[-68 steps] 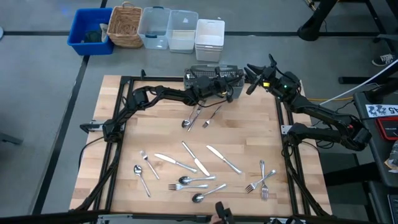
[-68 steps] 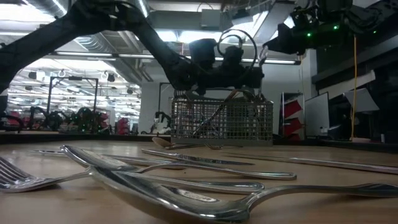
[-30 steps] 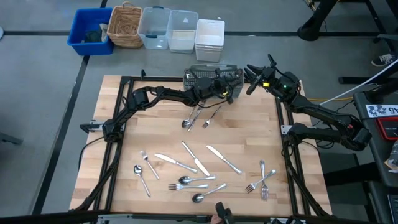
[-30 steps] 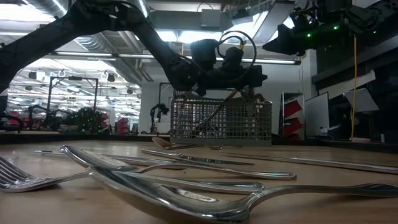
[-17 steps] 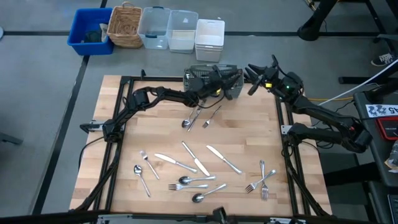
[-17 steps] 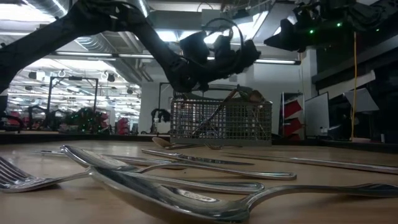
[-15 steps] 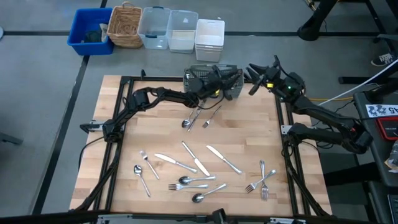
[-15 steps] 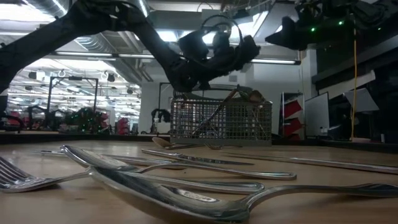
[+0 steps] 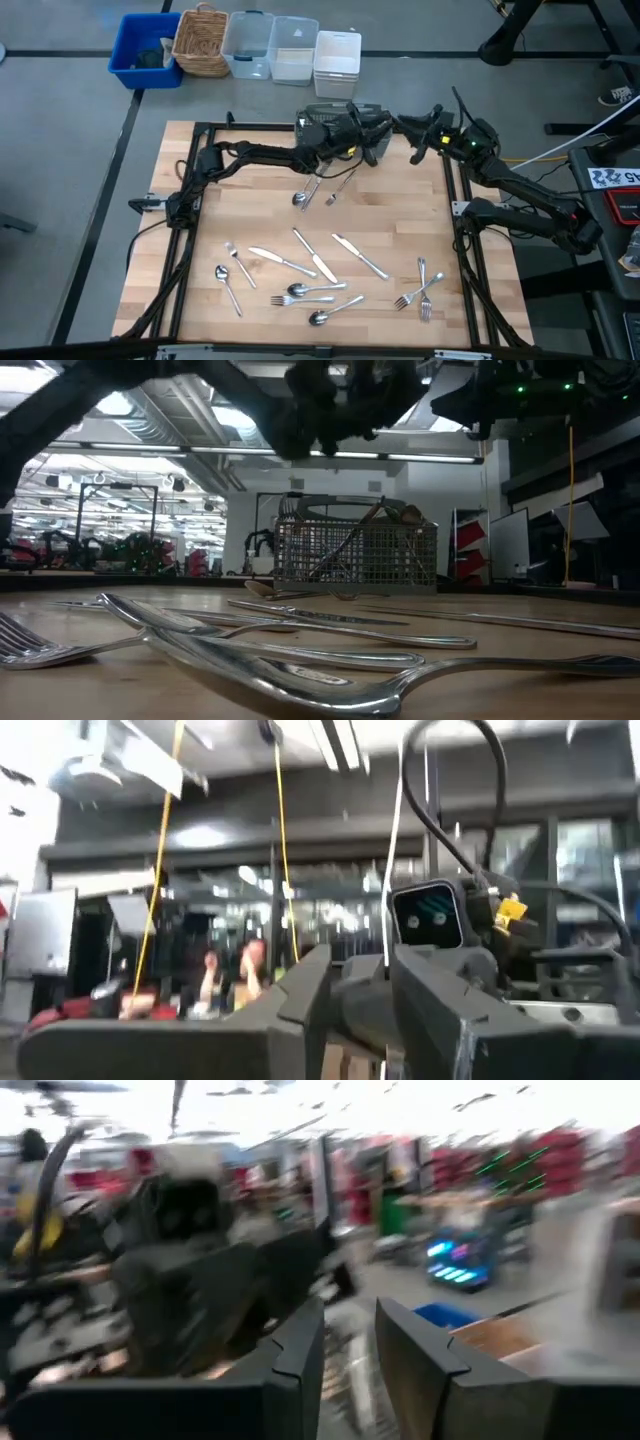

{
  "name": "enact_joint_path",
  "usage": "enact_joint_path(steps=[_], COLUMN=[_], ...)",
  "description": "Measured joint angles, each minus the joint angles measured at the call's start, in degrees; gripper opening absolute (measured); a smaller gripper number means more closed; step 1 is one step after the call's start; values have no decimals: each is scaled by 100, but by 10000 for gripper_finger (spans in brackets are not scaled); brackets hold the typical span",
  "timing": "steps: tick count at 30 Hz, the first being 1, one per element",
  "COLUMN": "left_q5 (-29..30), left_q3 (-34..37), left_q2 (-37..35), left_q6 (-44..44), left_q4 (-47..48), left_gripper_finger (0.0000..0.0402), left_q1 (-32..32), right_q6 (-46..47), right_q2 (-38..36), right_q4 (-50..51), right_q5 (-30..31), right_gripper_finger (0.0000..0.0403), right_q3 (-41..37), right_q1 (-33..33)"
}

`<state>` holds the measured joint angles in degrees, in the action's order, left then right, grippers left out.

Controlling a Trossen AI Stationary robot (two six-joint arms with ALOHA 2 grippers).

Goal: Sort silverware
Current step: Put the silver spoon into the dishwasher utensil holder

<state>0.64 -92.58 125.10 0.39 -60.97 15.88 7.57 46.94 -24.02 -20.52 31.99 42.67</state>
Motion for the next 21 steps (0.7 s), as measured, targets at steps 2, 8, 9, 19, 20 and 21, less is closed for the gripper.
enact_joint_path(steps=[2, 8, 9, 19, 20, 21], left_q5=[0, 1, 0, 0, 2, 11], left_q3=[0, 0, 0, 0, 0, 0], left_q2=[-333, -1482, -1625, -2476, -2483, -2483], left_q6=[135, 268, 267, -736, -894, -1019], left_q4=[1026, 4985, 5533, 9907, 10214, 10502], left_gripper_finger=[92, 92, 92, 50, 45, 41], left_q1=[-76, -254, -289, -594, -621, -655], right_q6=[12, 12, 12, 12, 14, 50], right_q2=[0, 4, 4, 4, 4, 4], right_q4=[263, 1046, 1133, 1404, 1404, 1402], right_q5=[-320, -414, -408, 1060, 1257, 1454], right_gripper_finger=[94, 94, 94, 94, 94, 94], right_q3=[0, 0, 0, -2, -2, 0], right_q1=[-67, -714, -857, -2539, -2705, -2859])
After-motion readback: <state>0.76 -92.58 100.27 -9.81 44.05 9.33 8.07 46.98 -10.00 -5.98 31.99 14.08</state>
